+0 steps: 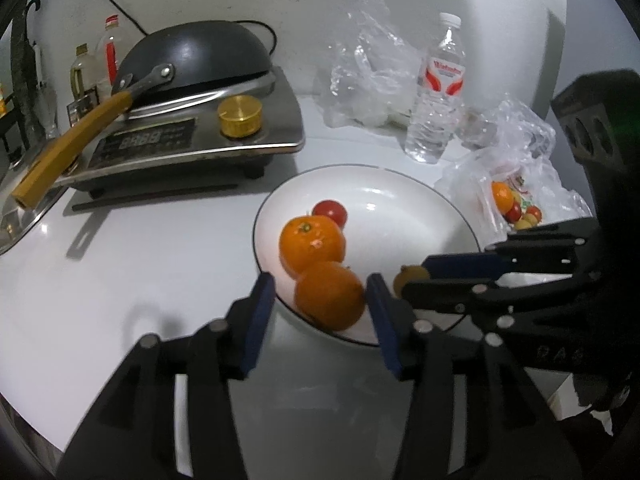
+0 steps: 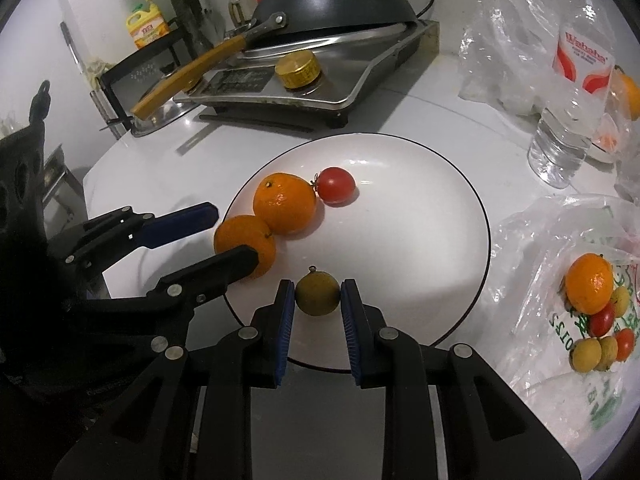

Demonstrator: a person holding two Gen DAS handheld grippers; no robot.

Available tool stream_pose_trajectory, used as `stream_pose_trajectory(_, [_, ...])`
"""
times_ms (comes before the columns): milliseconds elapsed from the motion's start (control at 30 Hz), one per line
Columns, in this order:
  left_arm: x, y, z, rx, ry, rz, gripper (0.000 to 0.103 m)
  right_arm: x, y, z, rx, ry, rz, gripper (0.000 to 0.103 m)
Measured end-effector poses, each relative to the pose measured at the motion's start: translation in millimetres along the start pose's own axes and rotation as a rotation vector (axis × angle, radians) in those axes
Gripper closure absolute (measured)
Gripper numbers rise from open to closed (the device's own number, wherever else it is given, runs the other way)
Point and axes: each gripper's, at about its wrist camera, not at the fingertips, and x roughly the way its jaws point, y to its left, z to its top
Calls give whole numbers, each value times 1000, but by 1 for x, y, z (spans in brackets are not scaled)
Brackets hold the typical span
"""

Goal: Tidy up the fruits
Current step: 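Lower the yellow-green fruit onto the plate and open the right tool, then move both open tools back to the fruit in the plastic bag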

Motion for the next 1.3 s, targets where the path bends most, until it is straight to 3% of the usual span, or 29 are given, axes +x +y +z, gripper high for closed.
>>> stream_pose_trajectory(400, [-10,-13,3,24,-9,27,52,-20,-6,-4,20,-40,11,77])
stream_pose_trajectory(633, [-12,-33,9,43,-24,22,51,-50,-22,-11,34,-100,-27,77])
stream_pose_trajectory(1100, [-8,-97,18,94,-10,13,49,-101,-83,-42,93,-174,-118,77])
stream_pose_trajectory(1300, [-3,-131,31,123,-6,-8,40,-117,-114,-55,119,-203,-153,77])
